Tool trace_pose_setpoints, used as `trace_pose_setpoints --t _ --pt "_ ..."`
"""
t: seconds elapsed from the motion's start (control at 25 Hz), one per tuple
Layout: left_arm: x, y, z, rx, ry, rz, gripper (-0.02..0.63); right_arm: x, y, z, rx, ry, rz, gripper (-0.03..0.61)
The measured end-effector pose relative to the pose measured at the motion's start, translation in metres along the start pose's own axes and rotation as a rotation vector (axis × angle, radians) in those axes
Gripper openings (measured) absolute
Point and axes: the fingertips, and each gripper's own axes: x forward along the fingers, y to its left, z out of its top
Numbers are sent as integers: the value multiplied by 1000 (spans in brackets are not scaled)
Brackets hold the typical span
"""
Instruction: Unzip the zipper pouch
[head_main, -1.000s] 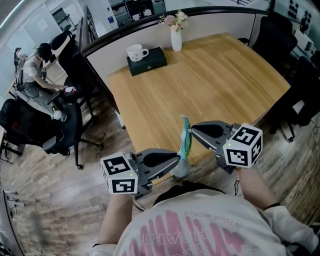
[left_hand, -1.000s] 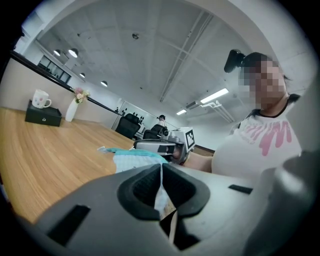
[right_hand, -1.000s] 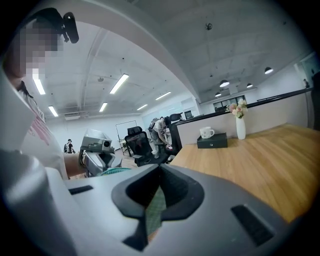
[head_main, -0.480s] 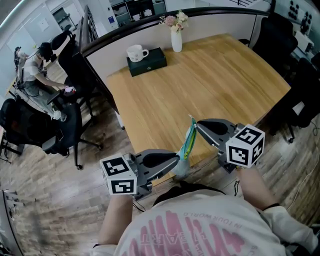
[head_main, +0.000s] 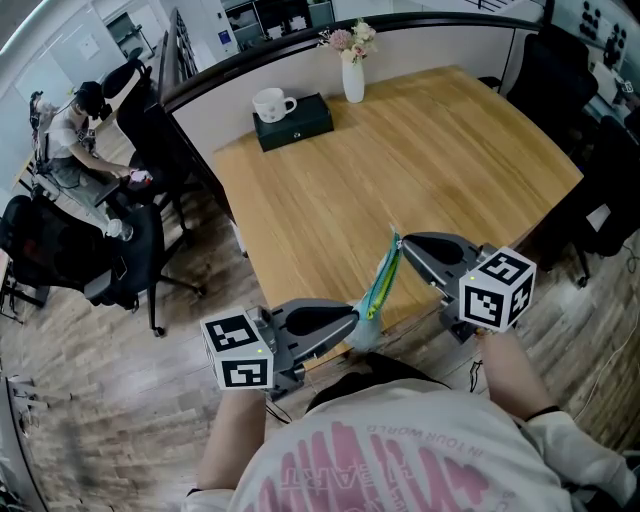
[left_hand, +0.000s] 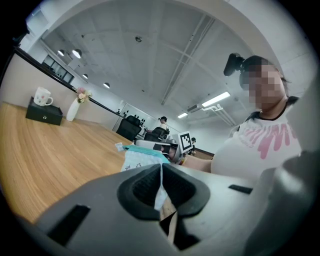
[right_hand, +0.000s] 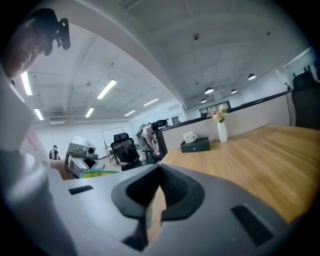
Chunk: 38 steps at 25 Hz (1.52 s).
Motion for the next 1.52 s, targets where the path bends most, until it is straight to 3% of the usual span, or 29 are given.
trace_pose_setpoints --t 0.84,1.08,1.36,1.52 --pt "18 9 6 -9 -35 28 15 -14 -49 16 50 -53 -35 2" --pt "31 14 16 -9 -84 48 15 -19 -66 19 47 -33 -36 5" --pt "58 7 31 13 -188 62 15 -14 -88 13 150 5 -46 11" --pt "60 4 34 9 -223 81 15 -13 -99 10 246 -26 -82 52"
